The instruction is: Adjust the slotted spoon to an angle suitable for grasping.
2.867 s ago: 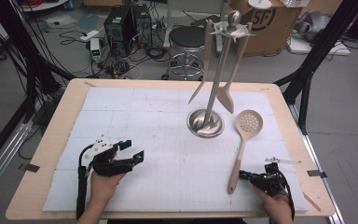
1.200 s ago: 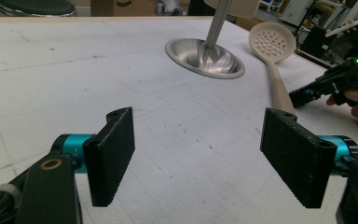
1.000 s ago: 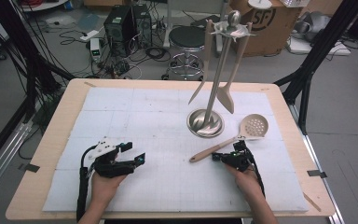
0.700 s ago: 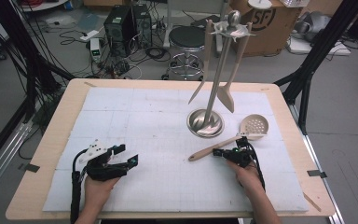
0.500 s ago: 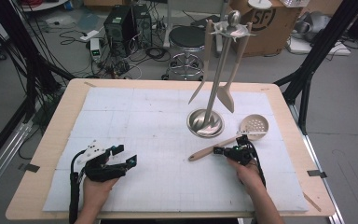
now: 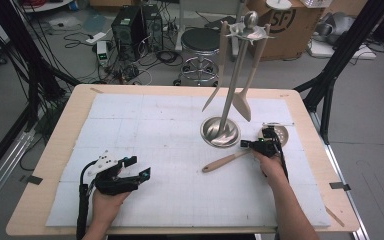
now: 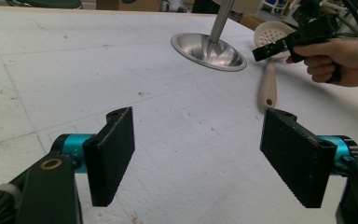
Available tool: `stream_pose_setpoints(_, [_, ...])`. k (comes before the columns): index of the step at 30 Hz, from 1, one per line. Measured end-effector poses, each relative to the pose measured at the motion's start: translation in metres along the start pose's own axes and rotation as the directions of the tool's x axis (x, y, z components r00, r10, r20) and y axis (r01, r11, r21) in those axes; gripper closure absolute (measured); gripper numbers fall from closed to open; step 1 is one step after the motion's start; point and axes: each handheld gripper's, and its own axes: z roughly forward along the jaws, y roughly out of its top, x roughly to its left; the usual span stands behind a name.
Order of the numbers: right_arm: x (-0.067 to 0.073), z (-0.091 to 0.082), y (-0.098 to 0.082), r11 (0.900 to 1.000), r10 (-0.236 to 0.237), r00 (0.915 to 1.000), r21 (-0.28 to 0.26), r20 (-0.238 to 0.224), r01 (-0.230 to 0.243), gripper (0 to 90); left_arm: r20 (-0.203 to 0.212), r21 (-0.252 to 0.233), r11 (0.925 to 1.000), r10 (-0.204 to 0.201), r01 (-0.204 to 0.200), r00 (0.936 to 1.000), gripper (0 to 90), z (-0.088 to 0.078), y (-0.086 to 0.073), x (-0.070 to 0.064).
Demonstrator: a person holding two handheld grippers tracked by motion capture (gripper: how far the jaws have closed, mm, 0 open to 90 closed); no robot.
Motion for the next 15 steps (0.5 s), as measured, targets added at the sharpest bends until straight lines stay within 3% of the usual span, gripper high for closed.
stream_pose_setpoints(4, [-0.0085, 0.0013, -0.0001, 0.999, 0.029, 0.9995, -0.017, 0.01, -0.029, 90.0, -0.006, -0.001, 1.0, -0.002, 0.002, 1.0, 26.8, -0.0008, -0.0002, 0.0005])
stream_pose_setpoints(6, [-0.0085, 0.0005, 0.0005, 1.0, 0.0, 0.9993, -0.025, 0.039, 0.001, 90.0, -0.007, -0.001, 1.0, 0.001, -0.001, 1.0, 26.8, -0.001, -0.0002, 0.0003])
stream_pose_setpoints(8, [-0.0081, -0.0019, 0.0007, 1.0, 0.001, 0.9978, -0.026, 0.067, 0.0, 90.0, -0.007, 0.0, 1.0, 0.001, -0.001, 1.0, 26.8, -0.0011, -0.0003, 0.0001])
stream_pose_setpoints(13, [-0.0068, -0.0035, -0.0011, 0.999, -0.019, 0.9955, -0.031, 0.093, 0.022, 90.0, -0.006, -0.003, 1.0, -0.001, 0.001, 1.0, 26.8, -0.0022, -0.0002, -0.0002])
stream_pose_setpoints(15, [-0.0078, -0.0052, -0.0022, 1.0, -0.01, 0.9966, -0.026, 0.081, 0.012, 90.0, -0.009, -0.005, 1.0, -0.002, 0.002, 1.0, 26.8, -0.0024, -0.0003, 0.0005])
